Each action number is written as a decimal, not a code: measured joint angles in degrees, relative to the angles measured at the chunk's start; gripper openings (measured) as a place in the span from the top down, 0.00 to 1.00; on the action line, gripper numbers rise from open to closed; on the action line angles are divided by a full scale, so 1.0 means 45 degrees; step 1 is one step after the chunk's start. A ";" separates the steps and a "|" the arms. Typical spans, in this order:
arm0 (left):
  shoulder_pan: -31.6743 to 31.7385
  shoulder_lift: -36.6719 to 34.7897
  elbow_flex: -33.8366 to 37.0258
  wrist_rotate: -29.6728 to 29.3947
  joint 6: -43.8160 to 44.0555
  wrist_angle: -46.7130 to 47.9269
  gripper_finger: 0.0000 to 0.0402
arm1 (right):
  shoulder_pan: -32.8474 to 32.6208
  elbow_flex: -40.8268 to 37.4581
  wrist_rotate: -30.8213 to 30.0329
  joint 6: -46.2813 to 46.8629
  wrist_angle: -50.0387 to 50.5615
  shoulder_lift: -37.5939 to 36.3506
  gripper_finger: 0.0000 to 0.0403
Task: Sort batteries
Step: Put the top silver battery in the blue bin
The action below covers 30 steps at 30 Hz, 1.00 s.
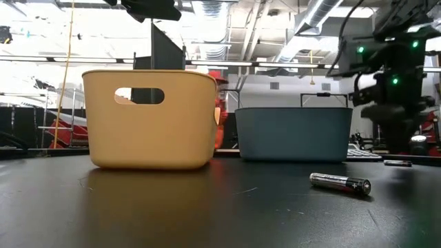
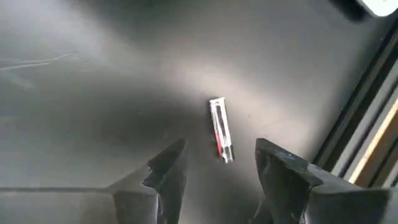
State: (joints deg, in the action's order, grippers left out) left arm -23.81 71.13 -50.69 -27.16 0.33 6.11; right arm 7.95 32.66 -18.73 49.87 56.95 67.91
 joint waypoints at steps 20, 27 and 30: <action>0.0000 0.0000 -0.0002 0.0255 0.0075 0.0024 0.57 | 0.1151 -0.0626 0.0872 -0.1251 -0.2324 0.0970 0.50; 0.0000 0.0000 -0.0002 0.0253 0.0075 0.0112 0.57 | -0.0160 -0.0631 0.1177 -0.0295 -0.2253 0.0998 0.53; 0.0000 0.0000 -0.0002 0.0253 0.0075 0.0115 0.57 | -0.0723 -0.0631 0.1268 0.0096 -0.2297 0.0993 0.53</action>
State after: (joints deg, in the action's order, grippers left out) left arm -23.81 71.13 -50.70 -26.02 0.67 6.63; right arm 4.70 29.82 -13.02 50.30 46.62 72.38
